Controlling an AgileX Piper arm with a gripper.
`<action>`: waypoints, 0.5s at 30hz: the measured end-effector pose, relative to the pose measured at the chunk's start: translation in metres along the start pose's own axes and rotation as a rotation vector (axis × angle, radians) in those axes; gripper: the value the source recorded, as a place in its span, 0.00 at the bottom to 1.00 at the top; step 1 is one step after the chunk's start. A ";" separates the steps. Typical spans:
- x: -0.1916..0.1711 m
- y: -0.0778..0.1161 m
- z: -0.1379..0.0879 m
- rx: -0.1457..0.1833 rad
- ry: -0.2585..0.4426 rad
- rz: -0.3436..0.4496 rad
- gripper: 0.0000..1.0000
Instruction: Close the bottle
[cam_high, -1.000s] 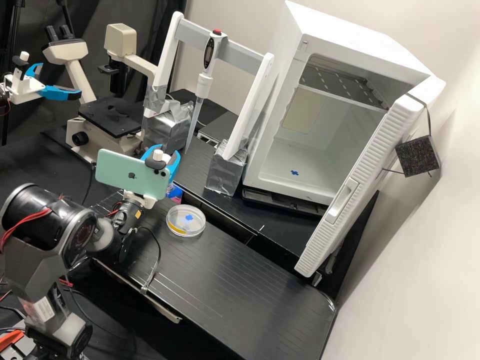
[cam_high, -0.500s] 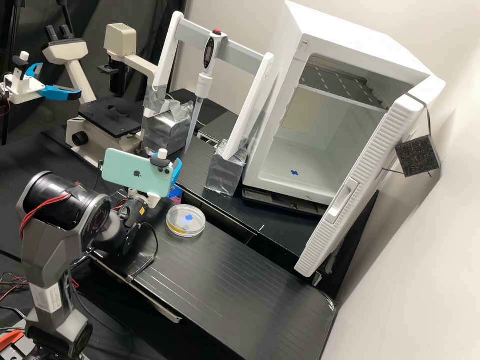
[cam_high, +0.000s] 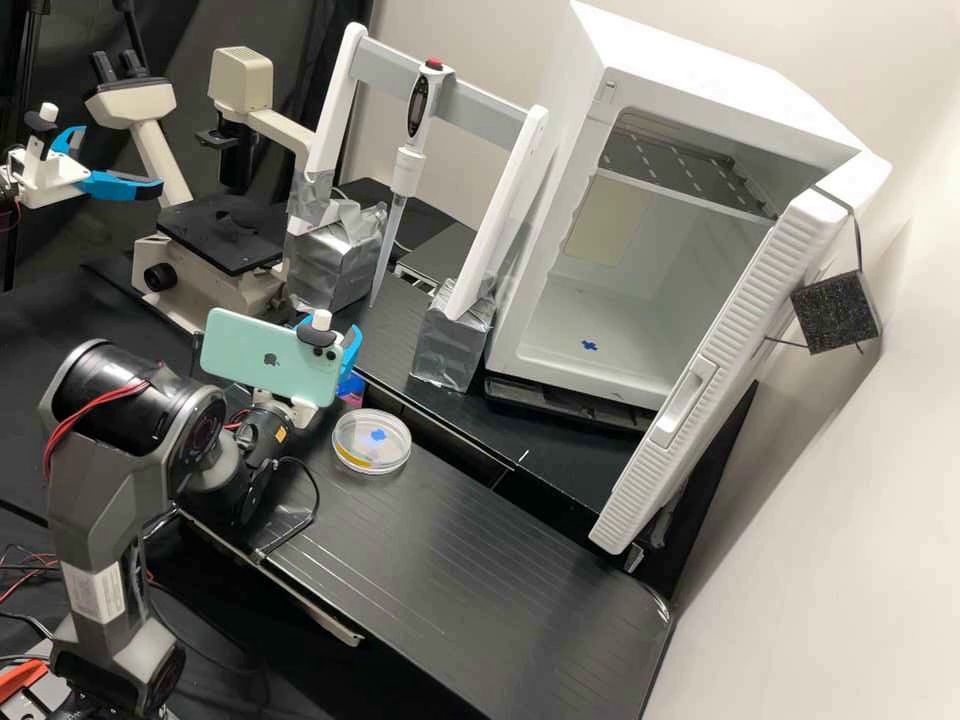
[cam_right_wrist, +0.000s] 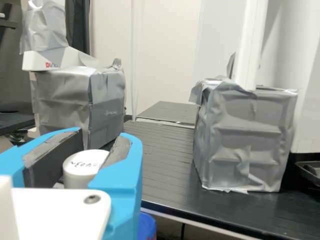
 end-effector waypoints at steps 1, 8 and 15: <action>-0.001 0.001 0.001 0.000 -0.003 0.003 0.00; -0.004 0.003 0.008 0.018 -0.028 0.007 0.00; -0.010 0.010 0.004 0.026 -0.006 0.026 0.00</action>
